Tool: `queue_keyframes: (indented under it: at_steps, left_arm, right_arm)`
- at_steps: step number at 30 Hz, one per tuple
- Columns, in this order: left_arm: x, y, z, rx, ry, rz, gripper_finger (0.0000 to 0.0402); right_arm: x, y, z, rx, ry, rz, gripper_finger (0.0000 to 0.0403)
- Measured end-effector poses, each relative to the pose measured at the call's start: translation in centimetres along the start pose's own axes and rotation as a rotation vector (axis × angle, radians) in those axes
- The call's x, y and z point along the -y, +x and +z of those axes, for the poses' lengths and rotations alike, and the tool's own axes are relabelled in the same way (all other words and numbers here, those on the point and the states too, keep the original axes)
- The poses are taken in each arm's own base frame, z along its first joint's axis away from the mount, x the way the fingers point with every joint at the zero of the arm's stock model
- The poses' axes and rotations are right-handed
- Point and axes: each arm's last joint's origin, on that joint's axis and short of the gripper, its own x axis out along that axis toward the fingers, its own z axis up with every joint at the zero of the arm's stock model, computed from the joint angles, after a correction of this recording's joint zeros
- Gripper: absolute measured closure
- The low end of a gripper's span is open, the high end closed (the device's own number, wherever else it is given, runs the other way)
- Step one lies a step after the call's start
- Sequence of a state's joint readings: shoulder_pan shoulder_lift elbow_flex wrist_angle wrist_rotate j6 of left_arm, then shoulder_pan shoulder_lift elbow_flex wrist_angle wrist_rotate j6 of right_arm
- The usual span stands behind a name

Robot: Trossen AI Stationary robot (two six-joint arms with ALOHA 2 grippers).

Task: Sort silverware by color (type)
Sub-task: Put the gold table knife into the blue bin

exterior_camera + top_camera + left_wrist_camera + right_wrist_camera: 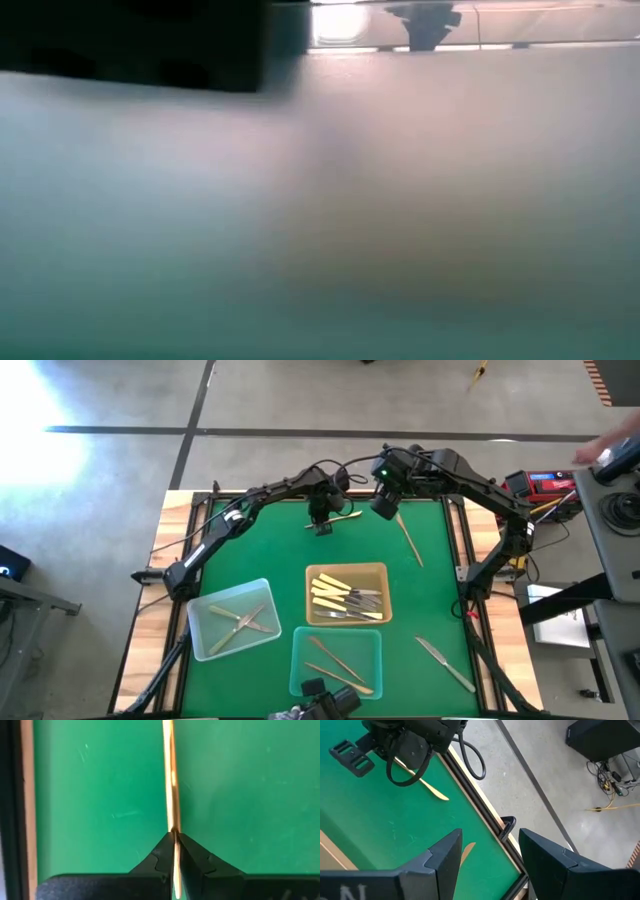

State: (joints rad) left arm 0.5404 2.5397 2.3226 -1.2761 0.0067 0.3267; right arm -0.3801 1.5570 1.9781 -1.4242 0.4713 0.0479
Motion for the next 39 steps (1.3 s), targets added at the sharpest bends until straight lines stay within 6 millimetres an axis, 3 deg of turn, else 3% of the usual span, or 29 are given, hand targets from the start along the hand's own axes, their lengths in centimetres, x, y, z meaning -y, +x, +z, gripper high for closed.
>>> queue_keyframes:
  at_steps: [12,19,32,36,39]
  left_arm:
    - [0.4,-0.1,-1.3,-0.135,-0.045,-0.044,0.0401]
    - [0.5,-0.3,-1.2,-0.128,-0.07,-0.057,0.0401]
    - [0.9,-3.8,-1.6,-0.072,-0.107,-0.14,0.0402]
    - [1.3,-4.7,-2.1,-0.097,-0.106,-0.153,0.0401]
    - [1.4,-5.7,-2.4,-0.083,-0.11,-0.177,0.0402]
  right_arm:
    - [0.0,0.0,-0.4,-0.036,-0.033,-0.002,0.0213]
    - [0.3,-0.5,-0.6,-0.025,-0.035,-0.003,0.0213]
    - [1.5,-2.8,-1.8,0.027,0.091,0.005,0.0213]
    - [0.6,-1.5,-2.0,-0.033,0.071,0.074,0.0213]
    - [-0.5,0.6,-2.0,-0.07,0.033,0.1,0.0213]
